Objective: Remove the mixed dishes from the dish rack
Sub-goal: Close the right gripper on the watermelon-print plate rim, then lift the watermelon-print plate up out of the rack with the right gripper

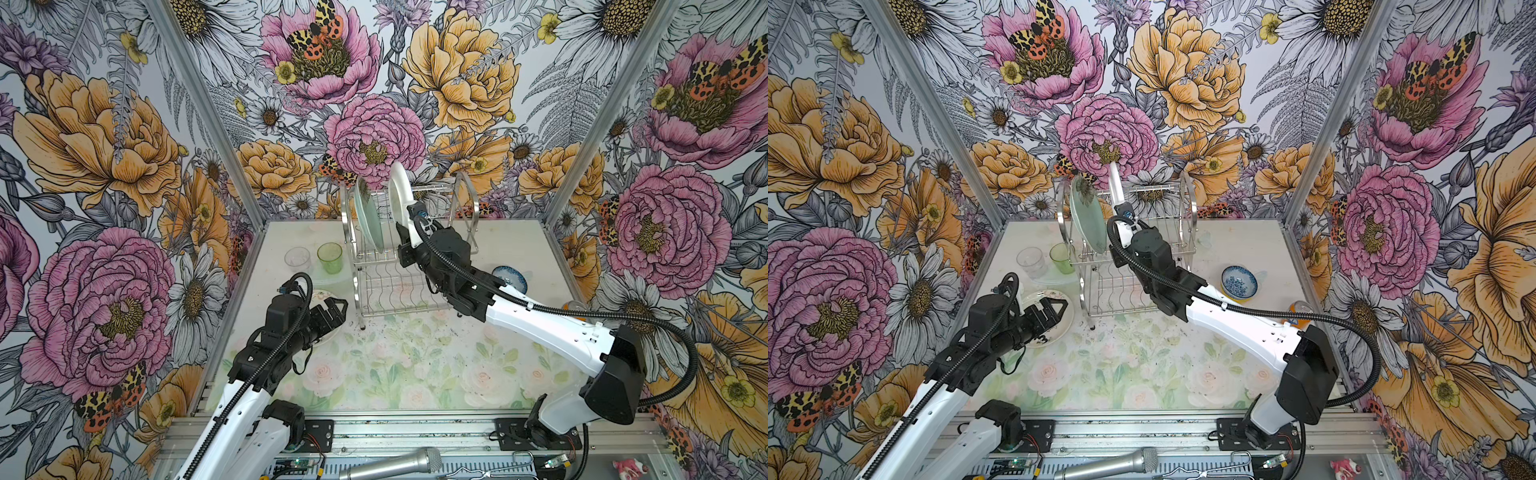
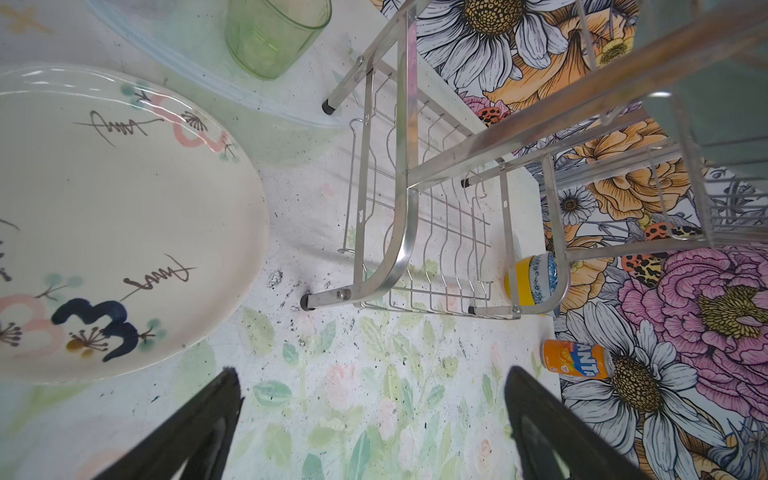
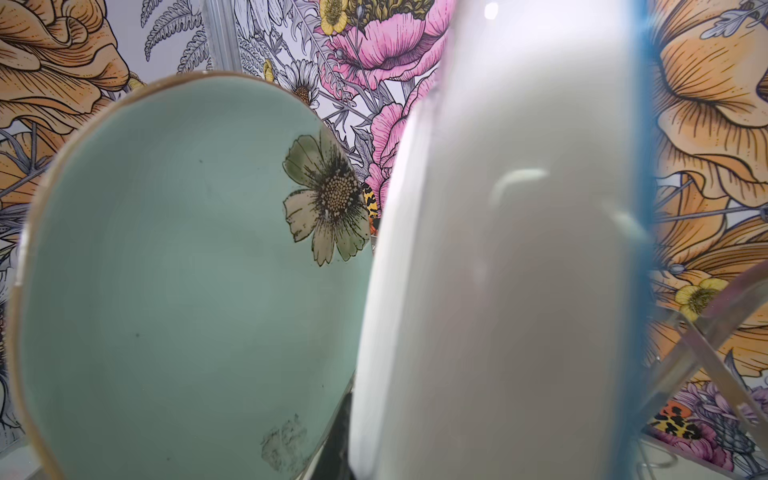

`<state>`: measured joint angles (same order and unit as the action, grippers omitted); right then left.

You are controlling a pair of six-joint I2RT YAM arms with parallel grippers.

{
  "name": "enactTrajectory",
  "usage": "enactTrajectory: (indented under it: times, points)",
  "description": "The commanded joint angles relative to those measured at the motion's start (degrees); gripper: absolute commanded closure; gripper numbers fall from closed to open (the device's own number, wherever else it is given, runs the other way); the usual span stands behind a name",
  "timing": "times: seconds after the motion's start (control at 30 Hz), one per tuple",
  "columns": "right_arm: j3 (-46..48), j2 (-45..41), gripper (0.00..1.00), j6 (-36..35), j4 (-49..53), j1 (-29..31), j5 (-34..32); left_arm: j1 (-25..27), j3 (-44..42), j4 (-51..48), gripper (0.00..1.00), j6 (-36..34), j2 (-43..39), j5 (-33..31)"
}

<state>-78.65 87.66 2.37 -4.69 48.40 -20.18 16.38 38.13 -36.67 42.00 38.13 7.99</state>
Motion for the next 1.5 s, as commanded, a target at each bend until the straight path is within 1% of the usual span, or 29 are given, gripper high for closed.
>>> enactTrajectory:
  times: [0.0, 0.3, 0.5, 0.77, 1.1, 1.23, 1.47]
  points:
    - [-4.56, -1.86, 1.0, -1.59, -8.58, -0.15, 1.28, -0.27, 0.28, 0.28, 0.01, -0.62, -0.66, 0.5]
    - [-4.55, -3.67, 1.0, -2.37, -8.54, -0.12, 1.51, -0.33, 0.04, 0.28, 0.01, -0.57, -1.24, 0.95]
    - [-3.75, -6.35, 1.0, -2.35, -8.4, -0.06, 1.59, -0.35, 0.28, 0.28, 0.01, -0.88, -0.88, 1.35]
    - [-2.26, -10.43, 1.0, -0.35, -7.97, -0.06, 2.01, -0.3, -0.69, -0.34, 0.01, -0.55, -1.36, 1.94]
    - [3.38, -18.87, 1.0, 3.2, -7.38, 0.01, 2.33, -0.36, 0.41, -1.08, 0.01, -0.25, -1.89, 1.9]
    - [6.29, -23.32, 1.0, 5.64, -5.37, 0.02, 2.51, -0.38, 0.71, -1.04, 0.01, -0.62, -1.37, 1.46]
    - [12.27, -31.67, 1.0, 9.45, -3.32, 0.03, 4.99, -0.3, 2.73, -1.13, 0.01, -0.79, -0.39, 1.63]
